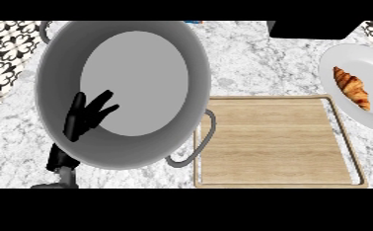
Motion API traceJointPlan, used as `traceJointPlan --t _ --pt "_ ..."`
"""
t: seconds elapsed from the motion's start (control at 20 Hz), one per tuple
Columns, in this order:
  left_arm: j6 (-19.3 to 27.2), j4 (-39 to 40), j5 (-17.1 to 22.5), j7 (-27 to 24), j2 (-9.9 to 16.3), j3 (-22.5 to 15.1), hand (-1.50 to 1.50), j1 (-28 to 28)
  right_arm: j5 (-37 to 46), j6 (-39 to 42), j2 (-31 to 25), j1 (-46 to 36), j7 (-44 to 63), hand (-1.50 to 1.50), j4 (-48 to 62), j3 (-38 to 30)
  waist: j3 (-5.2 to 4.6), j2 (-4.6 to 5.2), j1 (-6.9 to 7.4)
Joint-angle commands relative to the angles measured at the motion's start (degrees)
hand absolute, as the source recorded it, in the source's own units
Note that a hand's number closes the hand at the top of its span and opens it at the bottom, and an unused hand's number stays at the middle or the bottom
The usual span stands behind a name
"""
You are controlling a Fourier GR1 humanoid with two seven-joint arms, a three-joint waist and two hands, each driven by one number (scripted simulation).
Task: Pick the croissant from the tray and place it in the plate
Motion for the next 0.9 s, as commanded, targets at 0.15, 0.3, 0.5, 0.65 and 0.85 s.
traceJointPlan --t 0.15,0.3,0.5,0.65,0.85 --pt "4.2 3.9 -3.9 -3.6 -2.3 0.0 0.0 -0.4 0.3 -2.8 -0.1 2.1 0.0 -1.5 0.6 0.1 -0.38 0.7 -0.19" --pt "3.6 3.6 -3.3 -4.4 -2.6 0.0 0.0 1.2 0.0 -0.8 -2.9 1.4 1.3 -1.5 0.7 -0.3 -0.35 0.83 0.14" --pt "2.5 1.5 -2.3 -1.6 -1.2 1.1 0.0 -0.8 -0.5 -3.5 -2.6 2.8 0.9 -1.5 0.9 -1.0 -0.25 0.82 0.13" --pt "2.4 1.4 -2.2 -1.9 -1.4 1.5 0.0 0.4 -1.0 -3.1 -3.0 4.6 -1.3 -1.5 0.8 -1.6 -0.25 0.68 -0.08" --pt "2.7 2.2 -2.4 -1.4 -1.1 2.6 0.0 -2.4 -1.8 -2.6 -3.2 5.1 -1.8 -1.5 1.0 -2.4 -0.21 0.89 -0.53"
